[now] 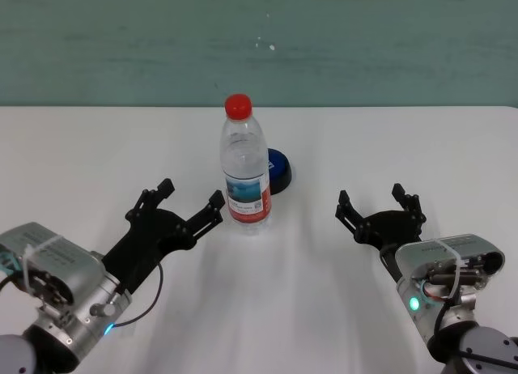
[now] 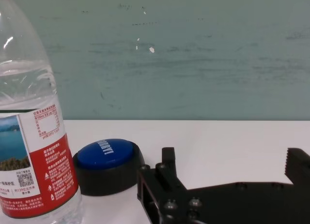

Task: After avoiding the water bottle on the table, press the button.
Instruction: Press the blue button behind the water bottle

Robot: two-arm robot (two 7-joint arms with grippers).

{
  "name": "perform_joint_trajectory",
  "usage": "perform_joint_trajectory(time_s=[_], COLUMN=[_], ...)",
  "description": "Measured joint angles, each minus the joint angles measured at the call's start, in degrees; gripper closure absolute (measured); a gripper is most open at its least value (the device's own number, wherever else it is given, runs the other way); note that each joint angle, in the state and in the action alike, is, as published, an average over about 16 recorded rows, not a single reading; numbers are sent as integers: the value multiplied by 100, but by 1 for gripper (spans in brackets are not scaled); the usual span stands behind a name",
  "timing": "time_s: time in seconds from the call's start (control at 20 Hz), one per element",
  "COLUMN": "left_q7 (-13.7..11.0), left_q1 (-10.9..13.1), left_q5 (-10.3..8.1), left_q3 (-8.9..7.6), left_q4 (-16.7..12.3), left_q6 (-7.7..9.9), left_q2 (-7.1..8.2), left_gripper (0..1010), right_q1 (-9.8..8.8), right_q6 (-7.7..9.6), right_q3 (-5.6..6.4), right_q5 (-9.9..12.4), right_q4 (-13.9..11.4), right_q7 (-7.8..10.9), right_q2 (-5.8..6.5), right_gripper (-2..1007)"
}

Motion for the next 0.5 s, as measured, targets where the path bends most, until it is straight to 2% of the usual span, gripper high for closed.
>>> perform_joint_trajectory(time_s=[0.5], left_q7=[4], left_q1=[16], left_q5=[-1], left_q3=[-6], left_q4=[-12], left_q6=[-5], left_q2=[2], left_gripper=[0], right_q1=[0], right_q6=[0], right_q3=[0], right_q5=[0], right_q4=[0], right_q7=[0], right_q2=[0], right_gripper=[1])
